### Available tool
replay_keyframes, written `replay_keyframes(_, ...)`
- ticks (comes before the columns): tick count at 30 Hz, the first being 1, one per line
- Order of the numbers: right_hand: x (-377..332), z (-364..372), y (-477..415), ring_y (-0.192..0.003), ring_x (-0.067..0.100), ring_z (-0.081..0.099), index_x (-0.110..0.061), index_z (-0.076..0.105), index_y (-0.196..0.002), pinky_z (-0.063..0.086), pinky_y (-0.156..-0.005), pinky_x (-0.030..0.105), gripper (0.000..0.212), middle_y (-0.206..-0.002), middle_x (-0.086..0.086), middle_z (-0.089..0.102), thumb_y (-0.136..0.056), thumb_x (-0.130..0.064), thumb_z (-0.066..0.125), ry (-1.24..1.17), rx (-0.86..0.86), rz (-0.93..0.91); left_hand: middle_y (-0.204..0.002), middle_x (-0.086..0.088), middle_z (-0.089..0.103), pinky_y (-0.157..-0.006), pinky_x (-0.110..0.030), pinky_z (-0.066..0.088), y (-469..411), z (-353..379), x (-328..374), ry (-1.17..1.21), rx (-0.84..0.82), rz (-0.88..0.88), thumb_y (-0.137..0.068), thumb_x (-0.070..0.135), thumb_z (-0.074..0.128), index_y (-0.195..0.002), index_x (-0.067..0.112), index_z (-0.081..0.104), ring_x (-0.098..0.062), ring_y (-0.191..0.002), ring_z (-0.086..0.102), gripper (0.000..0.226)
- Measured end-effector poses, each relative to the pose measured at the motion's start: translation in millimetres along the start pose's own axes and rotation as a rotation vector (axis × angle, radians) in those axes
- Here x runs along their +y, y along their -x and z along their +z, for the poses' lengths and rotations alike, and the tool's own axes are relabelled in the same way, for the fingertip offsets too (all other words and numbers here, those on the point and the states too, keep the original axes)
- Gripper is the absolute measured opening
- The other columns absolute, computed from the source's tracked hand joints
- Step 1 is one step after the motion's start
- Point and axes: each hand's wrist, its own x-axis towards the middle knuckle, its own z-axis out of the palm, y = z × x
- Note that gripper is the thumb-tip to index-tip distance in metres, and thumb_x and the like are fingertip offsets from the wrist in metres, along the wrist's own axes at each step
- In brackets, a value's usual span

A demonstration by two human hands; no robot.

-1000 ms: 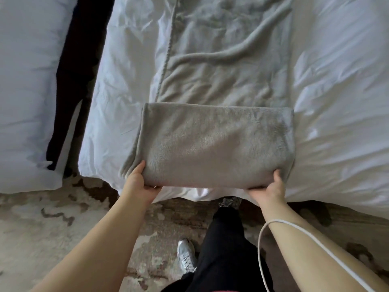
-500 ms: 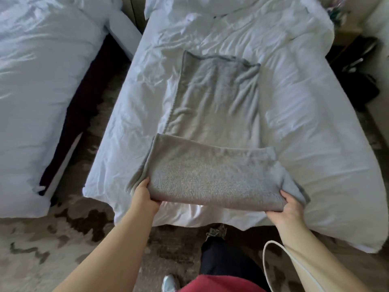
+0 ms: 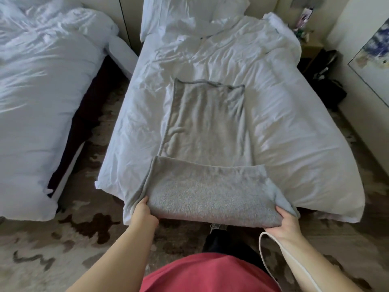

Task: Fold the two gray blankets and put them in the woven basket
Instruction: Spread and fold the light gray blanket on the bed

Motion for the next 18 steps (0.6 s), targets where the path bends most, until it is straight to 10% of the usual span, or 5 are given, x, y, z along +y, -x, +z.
replay_keyframes(3,16.2,-28.5,14.3,-0.087,0.024,0.065,-0.018,0.066,-0.089,0.051,-0.074,0.04,0.013,-0.094,0.008,0.066,-0.083,-0.019,0.054,0.053,0.005,0.088,-0.14,-0.005,0.047,-0.107,-0.041,0.039,-3.5,-30.9,-7.8,-0.017,0.025,0.006,-0.077,0.025,0.076,-0.13,0.014,0.05,-0.029,-0.126,0.047,0.059)
replay_keyframes(9,32.5,-53.5,35.0,-0.126,0.033,0.05,-0.014,0.053,-0.134,0.033,-0.109,0.051,0.043,-0.135,0.013,0.055,-0.091,-0.019,0.05,0.089,0.069,0.139,-0.144,-0.009,0.043,-0.108,-0.05,0.037,-10.5,-76.2,-21.4,-0.066,0.042,-0.02,-0.075,0.029,0.077,-0.134,0.011,0.047,-0.035,-0.129,0.043,0.068)
replay_keyframes(18,41.8,-66.0,50.2,-0.087,0.033,0.059,-0.004,0.061,-0.106,0.045,-0.077,0.045,0.023,-0.097,0.017,0.066,-0.09,-0.02,0.055,0.141,0.161,0.169,-0.147,-0.01,0.04,-0.111,-0.052,0.03,-14.2,-94.0,-24.3,-0.1,0.052,-0.053,-0.073,0.028,0.079,-0.134,0.011,0.047,-0.036,-0.133,0.039,0.07)
